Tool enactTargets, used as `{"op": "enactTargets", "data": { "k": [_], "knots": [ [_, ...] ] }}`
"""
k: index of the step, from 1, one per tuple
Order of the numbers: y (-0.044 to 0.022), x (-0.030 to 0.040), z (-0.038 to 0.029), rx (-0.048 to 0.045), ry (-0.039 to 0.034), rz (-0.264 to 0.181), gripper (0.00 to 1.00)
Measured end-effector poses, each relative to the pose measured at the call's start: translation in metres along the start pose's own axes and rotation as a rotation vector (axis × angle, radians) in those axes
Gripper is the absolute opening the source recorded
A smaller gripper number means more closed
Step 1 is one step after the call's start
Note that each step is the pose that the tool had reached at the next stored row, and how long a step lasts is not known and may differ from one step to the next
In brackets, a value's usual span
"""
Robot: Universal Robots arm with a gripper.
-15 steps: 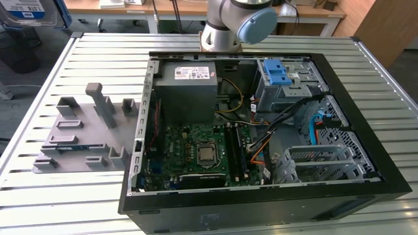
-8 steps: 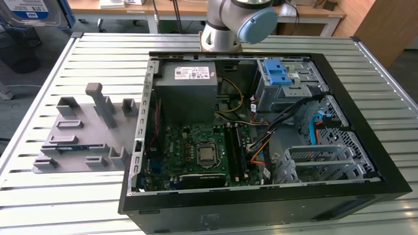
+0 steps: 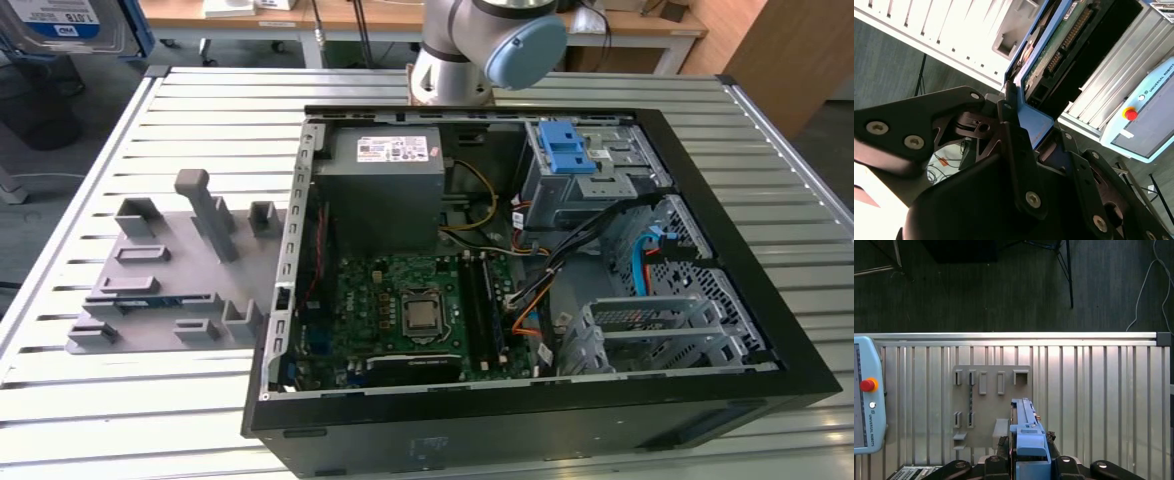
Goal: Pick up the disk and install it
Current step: 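Pick up the disk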
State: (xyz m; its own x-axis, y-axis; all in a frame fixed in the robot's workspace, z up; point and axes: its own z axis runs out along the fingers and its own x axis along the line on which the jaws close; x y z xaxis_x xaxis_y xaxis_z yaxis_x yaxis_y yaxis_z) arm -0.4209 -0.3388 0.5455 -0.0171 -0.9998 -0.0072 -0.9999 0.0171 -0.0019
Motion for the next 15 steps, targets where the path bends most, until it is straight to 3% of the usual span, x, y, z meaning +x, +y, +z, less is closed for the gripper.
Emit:
{"op": "enactTargets", "data": {
  "k": [5, 15],
  "knots": [
    [-0.0002, 0.0030, 0.0000, 0.0000, 0.0000, 0.000, 0.37],
    [-0.0026, 0.0188, 0.0004, 0.0001, -0.0001, 0.000, 0.37]
  ]
}}
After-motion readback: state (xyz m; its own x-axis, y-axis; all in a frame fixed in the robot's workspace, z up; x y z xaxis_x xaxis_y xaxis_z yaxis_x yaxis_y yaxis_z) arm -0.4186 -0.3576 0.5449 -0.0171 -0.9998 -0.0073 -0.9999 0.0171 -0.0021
